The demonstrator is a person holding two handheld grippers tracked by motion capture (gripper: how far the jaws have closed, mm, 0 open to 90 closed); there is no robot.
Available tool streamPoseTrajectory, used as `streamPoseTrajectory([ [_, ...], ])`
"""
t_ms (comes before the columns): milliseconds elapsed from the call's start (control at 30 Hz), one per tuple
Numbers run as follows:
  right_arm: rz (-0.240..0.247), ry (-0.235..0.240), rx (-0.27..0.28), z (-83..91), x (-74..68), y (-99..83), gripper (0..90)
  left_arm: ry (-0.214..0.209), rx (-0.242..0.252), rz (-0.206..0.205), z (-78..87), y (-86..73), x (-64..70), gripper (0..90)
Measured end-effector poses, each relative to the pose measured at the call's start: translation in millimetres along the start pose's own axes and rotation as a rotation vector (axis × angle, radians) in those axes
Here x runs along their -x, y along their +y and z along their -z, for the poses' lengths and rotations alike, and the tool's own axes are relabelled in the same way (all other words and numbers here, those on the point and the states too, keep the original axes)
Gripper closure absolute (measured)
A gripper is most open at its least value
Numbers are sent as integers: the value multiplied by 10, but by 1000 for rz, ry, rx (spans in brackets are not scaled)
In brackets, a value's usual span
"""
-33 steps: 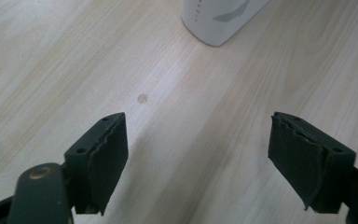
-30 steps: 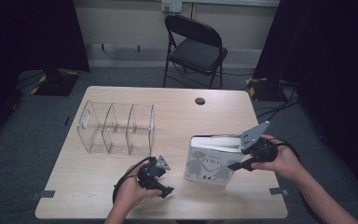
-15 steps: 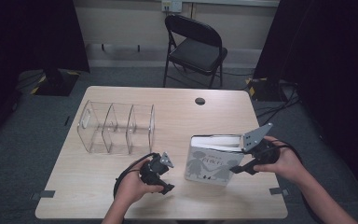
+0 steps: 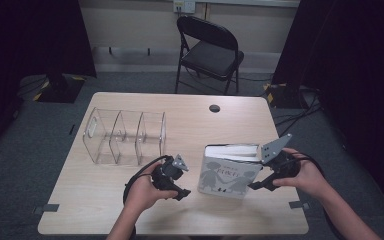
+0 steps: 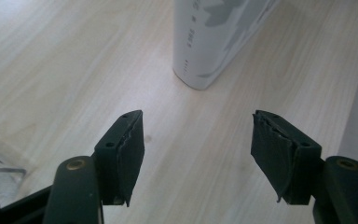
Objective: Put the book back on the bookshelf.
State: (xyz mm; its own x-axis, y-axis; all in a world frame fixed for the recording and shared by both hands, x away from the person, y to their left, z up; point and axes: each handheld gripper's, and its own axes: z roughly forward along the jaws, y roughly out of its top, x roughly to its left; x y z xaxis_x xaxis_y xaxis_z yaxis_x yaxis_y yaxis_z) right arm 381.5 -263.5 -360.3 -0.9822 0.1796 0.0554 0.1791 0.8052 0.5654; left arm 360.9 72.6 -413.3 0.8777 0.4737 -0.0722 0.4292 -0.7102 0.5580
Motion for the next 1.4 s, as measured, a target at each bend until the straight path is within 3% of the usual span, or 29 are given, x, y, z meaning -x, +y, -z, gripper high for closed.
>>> streamPoseTrajectory([
  [33,9,-4,-3,-7,-2,-5,425,-19,9,15,1,17,6,352],
  [167,2,-5,-4,-16,-10,-18,417,-21,7,2,23,104,5,354],
  [400,-13,-11,-2,-27,10,-67,393,-3,48,-14,125,264,10,348],
  [1000,-22,-15,0,-50,20,-103,357,-12,36,-60,247,617,24,347],
  [1400,-18,-12,-2,-58,15,-96,355,-11,34,-124,286,846,53,336],
])
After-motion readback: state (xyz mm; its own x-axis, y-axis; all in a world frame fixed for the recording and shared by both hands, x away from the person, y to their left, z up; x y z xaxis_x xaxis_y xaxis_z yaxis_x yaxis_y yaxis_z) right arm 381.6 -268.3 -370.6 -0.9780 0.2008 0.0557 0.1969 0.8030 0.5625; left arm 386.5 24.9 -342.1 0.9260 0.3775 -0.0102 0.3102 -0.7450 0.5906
